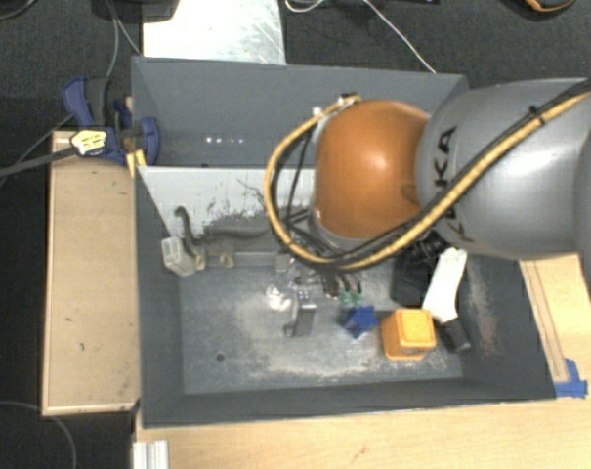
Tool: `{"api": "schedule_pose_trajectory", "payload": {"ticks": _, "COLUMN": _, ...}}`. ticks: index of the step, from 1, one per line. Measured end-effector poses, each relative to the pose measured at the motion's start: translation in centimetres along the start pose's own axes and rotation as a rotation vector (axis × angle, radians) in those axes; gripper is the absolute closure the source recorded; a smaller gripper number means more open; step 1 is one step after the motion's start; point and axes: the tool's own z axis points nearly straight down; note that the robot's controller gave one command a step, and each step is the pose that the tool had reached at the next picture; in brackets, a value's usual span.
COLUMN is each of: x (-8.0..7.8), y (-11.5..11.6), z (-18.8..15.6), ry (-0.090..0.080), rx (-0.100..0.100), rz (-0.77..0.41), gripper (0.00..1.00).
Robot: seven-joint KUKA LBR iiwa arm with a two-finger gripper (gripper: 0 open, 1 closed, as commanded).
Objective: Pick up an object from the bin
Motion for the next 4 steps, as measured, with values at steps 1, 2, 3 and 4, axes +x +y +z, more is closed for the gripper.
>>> {"api": "schedule_pose_trajectory", "payload": {"ticks": 1, "x": -0.2, "y": -0.1, "z": -0.4, "ry": -0.008, "rx": -0.001, "rz": 0.006, "gripper": 0.00}}
{"api": "schedule_pose_trajectory", "payload": {"ticks": 2, "x": 2.7, "y": -4.9, "z": 5.9, "ry": 0.006, "rx": 0.003, "rz": 0.014, "gripper": 0.00}}
{"api": "schedule_pose_trajectory", "payload": {"ticks": 3, "x": -0.5, "y": -7.5, "z": 4.4, "ry": -0.012, "rx": -0.001, "rz": 0.005, "gripper": 0.00}}
{"api": "schedule_pose_trajectory", "payload": {"ticks": 4, "x": -0.5, "y": -7.4, "z": 4.4, "ry": -0.011, "rx": -0.002, "rz": 0.005, "gripper": 0.00}}
